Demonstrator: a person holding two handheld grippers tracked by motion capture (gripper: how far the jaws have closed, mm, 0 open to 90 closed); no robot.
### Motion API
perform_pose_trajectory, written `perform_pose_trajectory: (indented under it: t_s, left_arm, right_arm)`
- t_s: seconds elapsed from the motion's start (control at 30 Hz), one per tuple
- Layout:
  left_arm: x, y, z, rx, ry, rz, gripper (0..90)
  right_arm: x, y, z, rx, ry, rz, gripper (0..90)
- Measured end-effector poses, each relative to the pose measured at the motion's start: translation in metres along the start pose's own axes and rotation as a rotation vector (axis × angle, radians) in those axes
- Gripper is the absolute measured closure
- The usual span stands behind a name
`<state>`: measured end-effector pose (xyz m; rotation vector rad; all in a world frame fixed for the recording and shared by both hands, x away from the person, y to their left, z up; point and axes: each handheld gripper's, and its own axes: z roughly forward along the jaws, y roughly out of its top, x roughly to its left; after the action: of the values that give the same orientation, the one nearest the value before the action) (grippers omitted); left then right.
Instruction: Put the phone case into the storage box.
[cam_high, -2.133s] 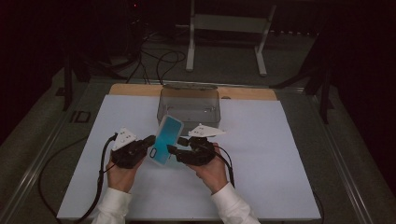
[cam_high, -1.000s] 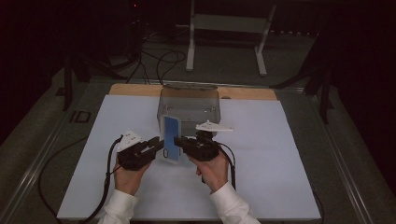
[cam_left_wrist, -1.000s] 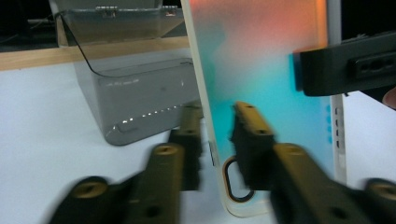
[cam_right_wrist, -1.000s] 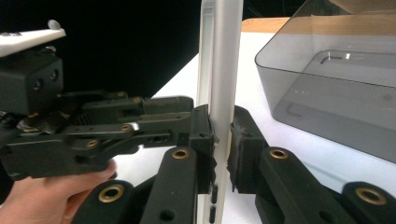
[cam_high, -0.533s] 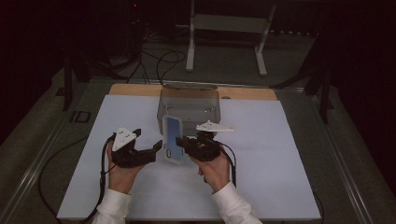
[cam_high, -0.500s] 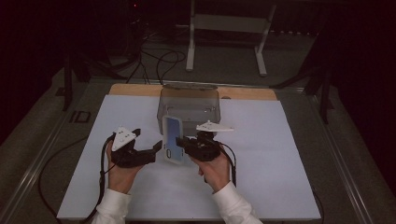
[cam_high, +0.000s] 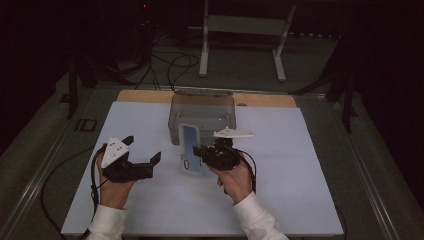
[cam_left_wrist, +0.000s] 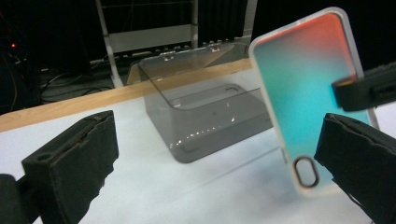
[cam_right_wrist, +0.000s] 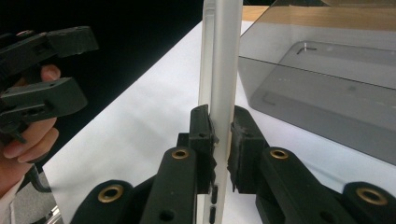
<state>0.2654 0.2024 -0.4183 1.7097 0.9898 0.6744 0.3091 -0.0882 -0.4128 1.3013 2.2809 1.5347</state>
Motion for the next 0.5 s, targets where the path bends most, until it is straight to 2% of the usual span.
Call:
perform_pose_trajectory:
  t_s: [0.17,0.5]
  left_arm:
    - [0.007,-0.006,-0.011,-0.042,0.009,-0.006,0.1]
    - [0.015,-0.021,-0.025,-0.054,0.06,0.028,0.1]
  right_arm:
    - [-0.002,0.002,-0.002,0.002,-0.002,0.001,81.6]
    - [-0.007,0.008,-0.009,0.007,-0.022,-0.004,81.6]
